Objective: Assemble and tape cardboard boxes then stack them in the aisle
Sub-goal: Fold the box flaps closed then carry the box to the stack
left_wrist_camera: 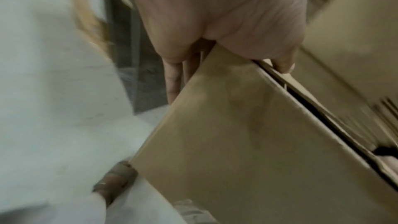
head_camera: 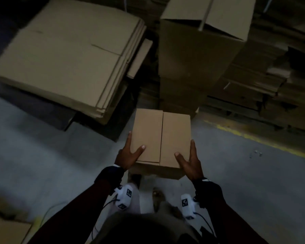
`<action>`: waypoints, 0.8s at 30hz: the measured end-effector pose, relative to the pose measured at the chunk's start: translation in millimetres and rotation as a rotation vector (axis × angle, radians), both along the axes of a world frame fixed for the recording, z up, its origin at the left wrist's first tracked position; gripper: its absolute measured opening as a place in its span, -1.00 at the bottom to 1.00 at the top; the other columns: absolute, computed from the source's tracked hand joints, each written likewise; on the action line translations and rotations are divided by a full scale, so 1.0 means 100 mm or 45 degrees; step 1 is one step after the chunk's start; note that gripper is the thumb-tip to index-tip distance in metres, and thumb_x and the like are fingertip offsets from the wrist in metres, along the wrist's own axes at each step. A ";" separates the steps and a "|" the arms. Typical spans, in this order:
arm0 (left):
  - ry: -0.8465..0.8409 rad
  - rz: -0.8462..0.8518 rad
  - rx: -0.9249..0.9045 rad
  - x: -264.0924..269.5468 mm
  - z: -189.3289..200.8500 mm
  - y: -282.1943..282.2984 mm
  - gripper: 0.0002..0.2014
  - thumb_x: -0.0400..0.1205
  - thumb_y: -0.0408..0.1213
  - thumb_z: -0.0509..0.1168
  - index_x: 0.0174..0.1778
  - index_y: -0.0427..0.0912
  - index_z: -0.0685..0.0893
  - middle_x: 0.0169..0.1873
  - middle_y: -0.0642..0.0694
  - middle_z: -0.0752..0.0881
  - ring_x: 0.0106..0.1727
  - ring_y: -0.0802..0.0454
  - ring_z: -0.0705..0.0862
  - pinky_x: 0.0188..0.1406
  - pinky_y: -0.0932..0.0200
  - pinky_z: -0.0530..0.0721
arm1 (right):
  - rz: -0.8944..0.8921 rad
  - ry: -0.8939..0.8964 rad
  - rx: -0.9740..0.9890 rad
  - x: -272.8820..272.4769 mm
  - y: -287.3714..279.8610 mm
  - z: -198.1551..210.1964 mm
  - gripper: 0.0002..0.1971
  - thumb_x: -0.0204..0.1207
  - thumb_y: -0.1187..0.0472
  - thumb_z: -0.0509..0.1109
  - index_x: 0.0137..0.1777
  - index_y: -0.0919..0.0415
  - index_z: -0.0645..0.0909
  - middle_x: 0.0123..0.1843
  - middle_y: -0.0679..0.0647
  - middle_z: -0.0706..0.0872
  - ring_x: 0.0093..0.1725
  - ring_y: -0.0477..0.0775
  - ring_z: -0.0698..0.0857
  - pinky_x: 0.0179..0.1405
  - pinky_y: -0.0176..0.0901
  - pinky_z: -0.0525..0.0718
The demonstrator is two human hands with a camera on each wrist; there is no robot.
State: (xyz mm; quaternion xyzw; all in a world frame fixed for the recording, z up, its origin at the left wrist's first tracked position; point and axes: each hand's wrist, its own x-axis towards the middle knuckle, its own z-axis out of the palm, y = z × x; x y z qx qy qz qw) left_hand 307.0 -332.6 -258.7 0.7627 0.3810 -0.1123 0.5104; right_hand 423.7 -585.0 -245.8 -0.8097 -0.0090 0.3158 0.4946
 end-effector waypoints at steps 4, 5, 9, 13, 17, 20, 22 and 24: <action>0.032 0.233 0.033 -0.66 0.24 -0.11 0.02 0.50 0.49 0.27 0.73 0.37 -0.22 0.65 -0.18 0.40 0.56 -0.28 0.47 0.54 -0.17 0.48 | 0.212 0.051 0.055 -0.25 0.12 0.12 -0.07 0.66 -0.01 0.47 0.81 -0.14 -0.12 0.73 -0.04 0.33 0.63 -0.02 0.37 0.49 -0.19 0.35; 0.044 0.295 0.049 -0.83 0.28 -0.15 -0.01 0.55 0.43 0.28 0.74 0.35 -0.21 0.65 -0.19 0.41 0.55 -0.28 0.48 0.53 -0.14 0.49 | 0.267 0.066 0.064 -0.33 0.16 0.14 -0.07 0.66 0.00 0.47 0.82 -0.14 -0.12 0.73 -0.04 0.34 0.60 -0.06 0.37 0.49 -0.19 0.36; 0.114 0.512 0.089 -1.57 0.40 -0.27 -0.02 0.56 0.42 0.27 0.75 0.31 -0.18 0.64 -0.25 0.40 0.55 -0.32 0.47 0.50 -0.14 0.48 | 0.516 0.097 0.098 -0.72 0.36 0.20 -0.05 0.66 0.02 0.47 0.81 -0.16 -0.15 0.79 -0.07 0.19 0.73 0.03 0.24 0.62 -0.10 0.29; 0.154 0.727 0.084 -2.29 0.48 -0.35 0.04 0.43 0.59 0.20 0.73 0.39 -0.18 0.67 -0.22 0.37 0.57 -0.33 0.46 0.52 -0.21 0.50 | 0.756 0.083 0.132 -1.14 0.66 0.19 -0.04 0.58 -0.09 0.51 0.79 -0.26 -0.09 0.78 -0.12 0.22 0.71 -0.01 0.27 0.66 0.06 0.31; 0.127 0.979 0.126 -2.96 0.56 -0.34 -0.04 0.55 0.46 0.26 0.75 0.33 -0.13 0.68 -0.18 0.36 0.59 -0.34 0.45 0.52 -0.19 0.50 | 0.985 0.083 0.147 -1.61 1.12 0.24 -0.06 0.62 -0.01 0.50 0.79 -0.26 -0.10 0.69 -0.23 0.28 0.62 -0.14 0.31 0.60 -0.01 0.36; 0.092 1.148 0.138 -3.49 0.61 -0.27 0.02 0.46 0.55 0.23 0.75 0.34 -0.12 0.70 -0.15 0.34 0.60 -0.33 0.44 0.53 -0.24 0.49 | 1.164 0.056 0.084 -2.00 1.56 0.27 -0.06 0.61 -0.09 0.48 0.78 -0.30 -0.12 0.75 -0.06 0.30 0.67 0.05 0.36 0.64 0.08 0.37; 0.051 1.256 0.150 -3.79 0.65 -0.19 0.01 0.50 0.49 0.26 0.77 0.26 -0.09 0.71 -0.12 0.29 0.64 -0.28 0.38 0.58 -0.19 0.44 | 1.255 0.048 0.060 -2.26 1.86 0.31 -0.05 0.62 -0.10 0.47 0.79 -0.26 -0.14 0.77 -0.03 0.27 0.70 0.09 0.34 0.62 0.00 0.37; 0.021 1.361 0.169 -4.09 0.70 -0.08 0.00 0.52 0.45 0.28 0.78 0.21 -0.05 0.72 -0.07 0.28 0.67 -0.21 0.35 0.61 -0.13 0.39 | 1.347 0.023 0.049 -2.54 2.16 0.33 -0.04 0.60 -0.18 0.46 0.78 -0.31 -0.17 0.81 -0.03 0.17 0.74 0.11 0.26 0.66 0.08 0.35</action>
